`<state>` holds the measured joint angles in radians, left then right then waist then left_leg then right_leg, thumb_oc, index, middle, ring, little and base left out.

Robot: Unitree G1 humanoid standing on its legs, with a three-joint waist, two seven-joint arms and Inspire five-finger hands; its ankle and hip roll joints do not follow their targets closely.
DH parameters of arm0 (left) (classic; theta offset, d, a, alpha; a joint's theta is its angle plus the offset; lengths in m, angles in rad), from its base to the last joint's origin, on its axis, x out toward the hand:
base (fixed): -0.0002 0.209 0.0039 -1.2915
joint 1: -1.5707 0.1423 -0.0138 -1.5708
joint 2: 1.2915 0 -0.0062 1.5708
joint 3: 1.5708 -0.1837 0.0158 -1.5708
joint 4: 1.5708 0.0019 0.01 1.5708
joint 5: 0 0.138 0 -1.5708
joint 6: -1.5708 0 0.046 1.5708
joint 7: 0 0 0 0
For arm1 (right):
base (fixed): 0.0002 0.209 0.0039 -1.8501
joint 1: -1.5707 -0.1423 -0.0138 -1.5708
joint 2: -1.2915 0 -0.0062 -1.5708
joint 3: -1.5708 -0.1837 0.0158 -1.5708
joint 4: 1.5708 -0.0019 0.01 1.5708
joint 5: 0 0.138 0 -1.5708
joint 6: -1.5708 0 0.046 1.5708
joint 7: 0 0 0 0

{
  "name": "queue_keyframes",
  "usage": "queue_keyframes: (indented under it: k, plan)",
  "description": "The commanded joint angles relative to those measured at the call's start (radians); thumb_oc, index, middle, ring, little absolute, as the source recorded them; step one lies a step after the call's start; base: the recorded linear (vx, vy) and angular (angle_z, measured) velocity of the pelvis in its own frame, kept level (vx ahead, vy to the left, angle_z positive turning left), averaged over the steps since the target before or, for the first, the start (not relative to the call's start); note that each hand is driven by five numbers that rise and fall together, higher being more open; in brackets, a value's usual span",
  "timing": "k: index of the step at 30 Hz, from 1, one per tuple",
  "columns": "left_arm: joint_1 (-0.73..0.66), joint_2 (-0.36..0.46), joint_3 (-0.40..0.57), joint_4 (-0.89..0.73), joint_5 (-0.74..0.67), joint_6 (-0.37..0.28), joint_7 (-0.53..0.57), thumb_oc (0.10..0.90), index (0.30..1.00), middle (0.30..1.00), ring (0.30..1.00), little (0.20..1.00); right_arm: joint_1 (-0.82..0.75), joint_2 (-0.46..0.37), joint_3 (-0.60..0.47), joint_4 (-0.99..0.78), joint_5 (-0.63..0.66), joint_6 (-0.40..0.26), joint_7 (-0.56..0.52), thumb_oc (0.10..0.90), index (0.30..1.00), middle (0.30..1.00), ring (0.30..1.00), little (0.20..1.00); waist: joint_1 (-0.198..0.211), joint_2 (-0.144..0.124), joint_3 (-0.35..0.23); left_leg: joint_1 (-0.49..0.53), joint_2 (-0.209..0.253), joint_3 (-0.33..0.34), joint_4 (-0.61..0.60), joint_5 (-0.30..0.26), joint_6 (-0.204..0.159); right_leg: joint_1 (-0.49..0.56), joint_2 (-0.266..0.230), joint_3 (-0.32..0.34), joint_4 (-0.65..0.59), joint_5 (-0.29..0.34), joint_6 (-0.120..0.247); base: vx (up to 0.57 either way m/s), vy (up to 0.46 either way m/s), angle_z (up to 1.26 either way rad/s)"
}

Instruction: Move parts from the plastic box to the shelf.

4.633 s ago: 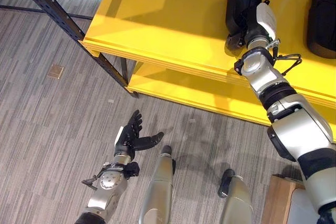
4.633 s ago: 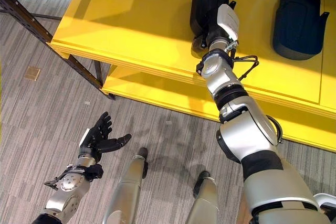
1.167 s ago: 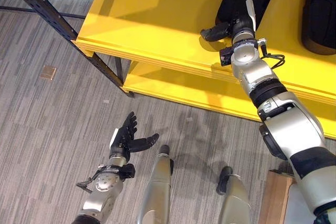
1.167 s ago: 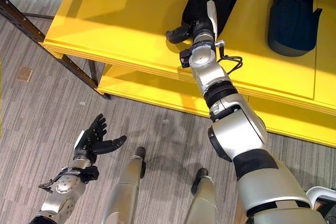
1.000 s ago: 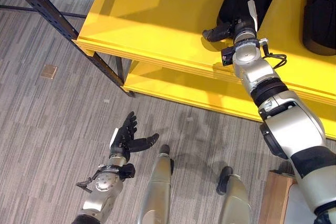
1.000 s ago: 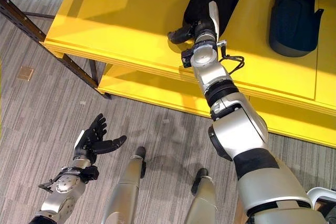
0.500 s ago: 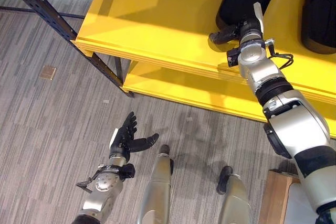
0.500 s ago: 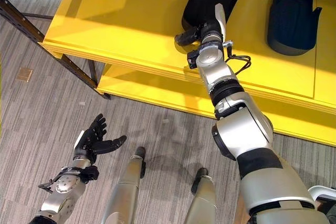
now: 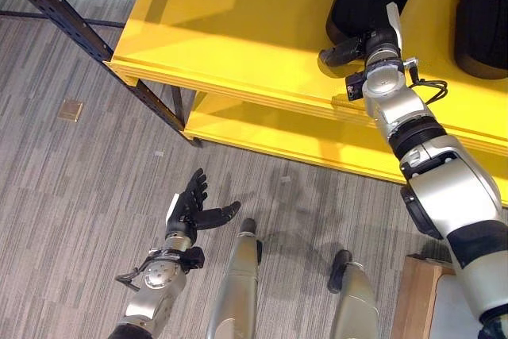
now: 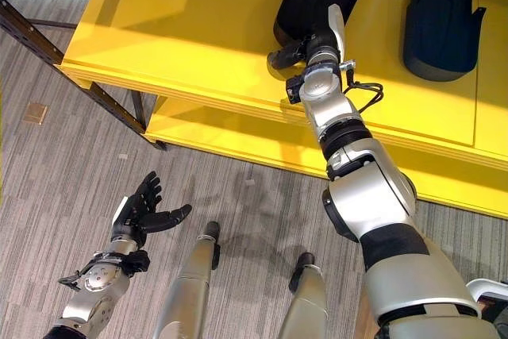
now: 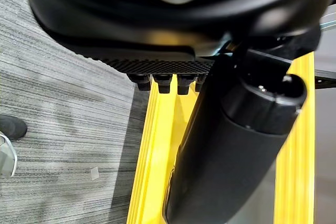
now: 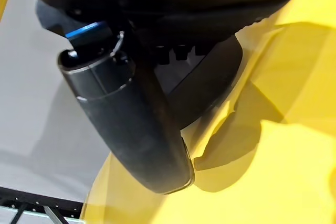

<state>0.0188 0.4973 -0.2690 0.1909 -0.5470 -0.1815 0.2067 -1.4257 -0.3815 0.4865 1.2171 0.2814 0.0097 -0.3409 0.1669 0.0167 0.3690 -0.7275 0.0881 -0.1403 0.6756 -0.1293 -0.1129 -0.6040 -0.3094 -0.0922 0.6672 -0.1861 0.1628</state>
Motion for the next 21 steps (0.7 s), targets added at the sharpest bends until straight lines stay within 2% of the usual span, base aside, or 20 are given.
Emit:
queue_keyframes:
  k: [1,21]
  plan:
    - [-0.041,0.052,0.049,-0.052,-0.014,-0.081,-0.004,0.900,1.000,1.000,1.000,1.000,-0.104,-0.072,0.025,-0.017,-0.031,-0.054,-0.015,0.900,1.000,1.000,1.000,1.000,0.009,-0.010,-0.021,0.017,0.049,-0.044,0.008,-0.077,0.000,0.055,0.021,0.062,-0.087,0.029,-0.016,0.00,0.000,0.00]
    - [-0.031,0.053,0.063,-0.055,-0.020,-0.089,-0.008,0.900,1.000,1.000,1.000,1.000,-0.122,-0.135,0.085,-0.008,-0.111,-0.041,-0.004,0.900,1.000,1.000,1.000,1.000,0.001,-0.020,-0.019,0.021,0.055,-0.045,-0.005,-0.070,-0.004,0.056,0.026,0.061,-0.091,0.030,-0.016,0.00,0.000,0.00]
